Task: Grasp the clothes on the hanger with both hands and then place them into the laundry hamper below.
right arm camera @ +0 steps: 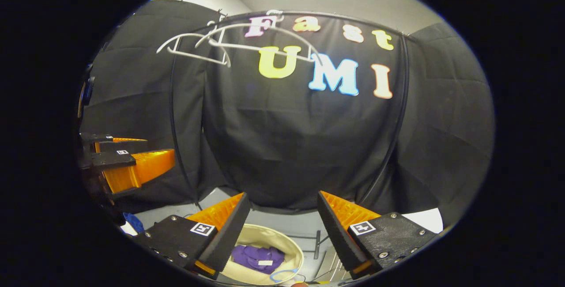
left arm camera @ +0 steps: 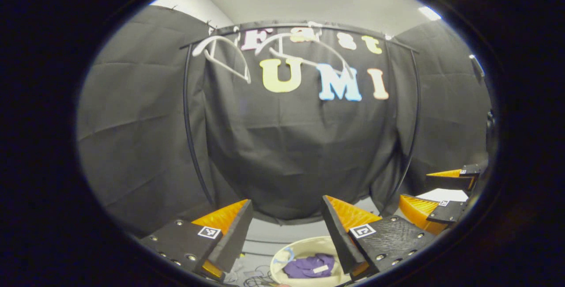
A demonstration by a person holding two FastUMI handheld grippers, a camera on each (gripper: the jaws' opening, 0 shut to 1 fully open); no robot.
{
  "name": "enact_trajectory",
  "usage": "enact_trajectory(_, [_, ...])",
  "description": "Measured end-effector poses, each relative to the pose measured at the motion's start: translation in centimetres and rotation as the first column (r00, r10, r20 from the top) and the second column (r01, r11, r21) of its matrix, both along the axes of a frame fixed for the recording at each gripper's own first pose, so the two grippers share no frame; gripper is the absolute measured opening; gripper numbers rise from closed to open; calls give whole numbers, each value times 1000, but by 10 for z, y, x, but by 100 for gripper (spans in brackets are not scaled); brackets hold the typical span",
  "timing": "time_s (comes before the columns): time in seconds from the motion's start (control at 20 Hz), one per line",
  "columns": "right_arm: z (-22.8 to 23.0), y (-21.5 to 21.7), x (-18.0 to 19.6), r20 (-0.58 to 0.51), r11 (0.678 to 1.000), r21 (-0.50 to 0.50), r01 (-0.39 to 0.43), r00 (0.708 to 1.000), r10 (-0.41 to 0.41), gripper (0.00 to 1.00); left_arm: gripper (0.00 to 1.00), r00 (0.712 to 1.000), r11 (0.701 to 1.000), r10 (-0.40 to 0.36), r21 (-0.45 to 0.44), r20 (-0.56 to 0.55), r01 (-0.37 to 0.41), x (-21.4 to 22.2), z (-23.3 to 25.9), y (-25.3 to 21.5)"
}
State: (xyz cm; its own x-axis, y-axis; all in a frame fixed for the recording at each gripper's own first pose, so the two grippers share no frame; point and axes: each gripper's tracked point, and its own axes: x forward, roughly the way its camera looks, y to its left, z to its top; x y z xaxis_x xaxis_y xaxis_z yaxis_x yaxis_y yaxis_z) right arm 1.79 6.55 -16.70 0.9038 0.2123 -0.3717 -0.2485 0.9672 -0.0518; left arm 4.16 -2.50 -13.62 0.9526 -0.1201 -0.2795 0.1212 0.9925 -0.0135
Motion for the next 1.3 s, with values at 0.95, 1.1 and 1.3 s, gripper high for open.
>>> enact_trajectory(0.95, [178,-99,2,288,956,209,208,921,-263,96,94,961,992,123,-18,249,-123,-19,135,61])
enact_trajectory(1.1, [180,-112,1,302,956,188,227,912,-276,95,94,954,991,133,-21,268,-132,-22,150,70])
enact_trajectory(1.3, [187,-118,2,315,953,196,232,905,-285,95,94,947,988,154,-15,284,-156,-22,162,83])
